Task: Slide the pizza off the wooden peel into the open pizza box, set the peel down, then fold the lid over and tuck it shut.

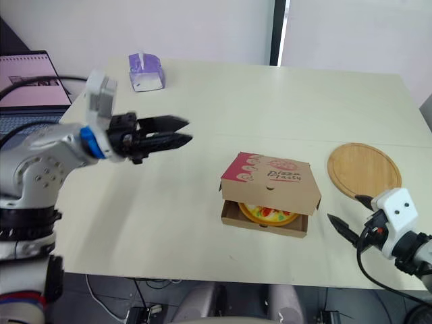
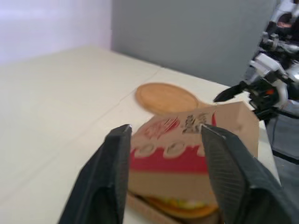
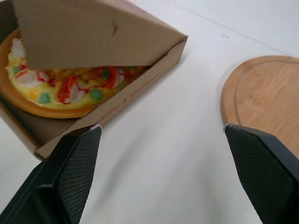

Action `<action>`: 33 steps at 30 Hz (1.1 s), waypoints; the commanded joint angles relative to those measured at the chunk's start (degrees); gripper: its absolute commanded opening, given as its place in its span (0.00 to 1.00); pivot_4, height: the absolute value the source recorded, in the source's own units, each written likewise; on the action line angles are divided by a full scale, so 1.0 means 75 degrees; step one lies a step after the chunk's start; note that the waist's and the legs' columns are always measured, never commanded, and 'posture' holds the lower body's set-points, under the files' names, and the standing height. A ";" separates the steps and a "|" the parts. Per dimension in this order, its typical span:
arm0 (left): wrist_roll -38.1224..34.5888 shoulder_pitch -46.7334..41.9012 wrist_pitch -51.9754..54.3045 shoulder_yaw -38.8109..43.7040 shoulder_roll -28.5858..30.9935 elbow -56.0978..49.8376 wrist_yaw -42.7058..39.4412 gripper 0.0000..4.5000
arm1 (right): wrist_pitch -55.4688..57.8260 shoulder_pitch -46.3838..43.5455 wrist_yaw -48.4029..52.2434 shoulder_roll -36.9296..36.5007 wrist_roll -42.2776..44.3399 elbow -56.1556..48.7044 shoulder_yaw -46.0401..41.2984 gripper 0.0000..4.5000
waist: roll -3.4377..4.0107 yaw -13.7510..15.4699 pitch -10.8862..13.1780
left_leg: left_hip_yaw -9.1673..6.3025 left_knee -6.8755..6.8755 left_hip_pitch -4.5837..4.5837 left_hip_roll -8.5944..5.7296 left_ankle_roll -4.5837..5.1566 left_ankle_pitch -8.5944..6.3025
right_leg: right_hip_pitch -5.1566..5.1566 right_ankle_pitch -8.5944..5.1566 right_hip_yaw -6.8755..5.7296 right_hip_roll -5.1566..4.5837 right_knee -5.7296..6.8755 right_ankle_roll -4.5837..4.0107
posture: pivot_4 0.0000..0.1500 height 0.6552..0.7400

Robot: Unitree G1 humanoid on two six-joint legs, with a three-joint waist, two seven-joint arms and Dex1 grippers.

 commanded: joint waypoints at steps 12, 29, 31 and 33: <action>0.2381 -0.0906 -0.1830 -0.2337 -0.1244 0.1361 -0.2287 0.01 | 0.1949 -0.2199 0.0055 -0.1392 0.3399 -0.0460 -0.1285 1.00 | 0.0009 -0.0104 0.0015 | -0.0002 0.0000 -0.0013 0.0009 0.0023 -0.0013 | -0.0013 0.0001 0.0002 -0.0002 0.0004 -0.0005 | 1.00 0.82; 0.2827 -0.0606 -0.2127 -0.2181 -0.1690 0.1271 -0.2246 0.01 | 0.0399 -0.3131 0.0752 -0.2314 0.0633 -0.1086 0.2358 1.00 | 0.0002 -0.0090 0.0019 | -0.0019 0.0019 -0.0060 0.0004 0.0005 -0.0003 | -0.0045 0.0004 -0.0017 -0.0012 0.0002 0.0000 | 1.00 0.82; 0.2838 -0.0585 -0.2104 -0.2177 -0.1712 0.1229 -0.2235 0.01 | 0.0063 -0.3164 0.0900 -0.2404 0.0078 -0.0984 0.2636 1.00 | 0.0002 -0.0092 0.0019 | -0.0021 0.0019 -0.0061 0.0004 0.0002 -0.0001 | -0.0046 0.0004 -0.0018 -0.0012 0.0003 0.0000 | 1.00 0.82; 0.2847 -0.0557 -0.2101 -0.2180 -0.1738 0.1187 -0.2228 0.01 | -0.0118 -0.3175 0.1060 -0.2425 -0.0189 -0.0928 0.2783 1.00 | 0.0002 -0.0092 0.0019 | -0.0020 0.0019 -0.0061 0.0004 0.0000 0.0000 | -0.0046 0.0004 -0.0018 -0.0012 0.0003 0.0000 | 1.00 0.82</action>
